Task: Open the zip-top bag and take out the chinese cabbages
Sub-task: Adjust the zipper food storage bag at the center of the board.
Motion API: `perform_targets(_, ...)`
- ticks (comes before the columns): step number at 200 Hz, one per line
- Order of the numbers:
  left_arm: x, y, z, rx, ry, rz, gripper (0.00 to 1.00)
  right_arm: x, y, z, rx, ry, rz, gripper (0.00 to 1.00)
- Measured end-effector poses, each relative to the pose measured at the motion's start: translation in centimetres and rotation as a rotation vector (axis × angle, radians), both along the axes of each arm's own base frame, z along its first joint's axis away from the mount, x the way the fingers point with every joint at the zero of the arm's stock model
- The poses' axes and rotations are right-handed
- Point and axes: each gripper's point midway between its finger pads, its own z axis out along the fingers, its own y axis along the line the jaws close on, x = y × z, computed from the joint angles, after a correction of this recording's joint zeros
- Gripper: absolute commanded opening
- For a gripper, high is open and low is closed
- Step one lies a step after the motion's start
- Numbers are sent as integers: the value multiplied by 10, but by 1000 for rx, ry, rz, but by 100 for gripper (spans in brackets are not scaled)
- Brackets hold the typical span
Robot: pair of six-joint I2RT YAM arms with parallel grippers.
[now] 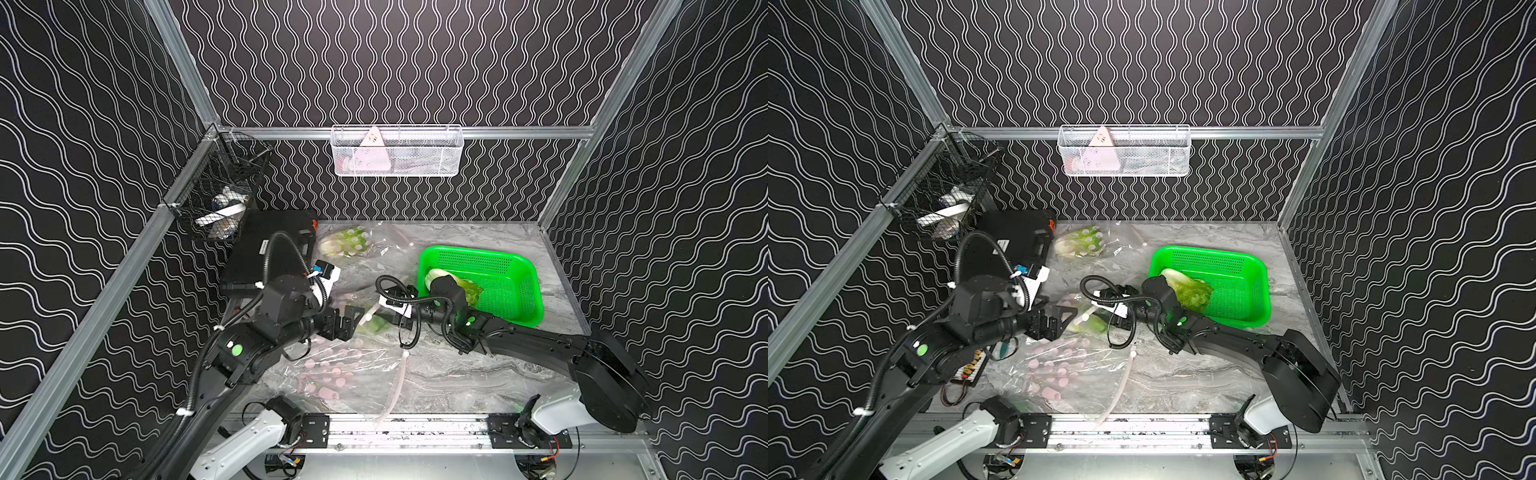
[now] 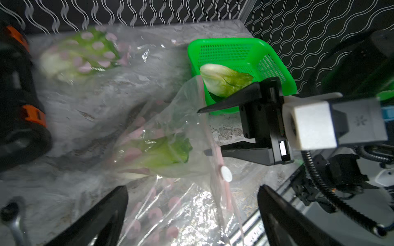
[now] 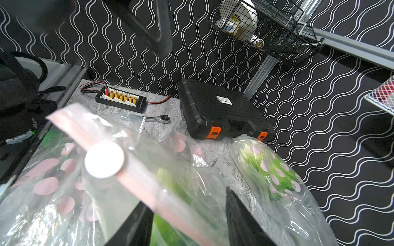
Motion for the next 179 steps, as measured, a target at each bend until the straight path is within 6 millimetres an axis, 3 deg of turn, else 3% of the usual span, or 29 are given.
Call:
perform_targets(25, -8, 6, 3, 89, -112, -67, 99, -3, 1, 3, 11, 9, 15, 25)
perform_targets(55, -10, 0, 11, 183, -197, -177, 93, -5, 4, 6, 18, 10, 38, 13)
perform_targets(115, -24, -25, 15, 247, -253, -428, 84, -11, 3, 10, 5, 26, 65, 0)
perform_targets(144, -27, -32, 12, 284, -271, -504, 62, -14, 1, 20, -7, 29, 76, 0)
perform_targets(179, -22, -39, -3, 313, -227, -545, 60, -21, -5, 20, -35, 40, 86, 0)
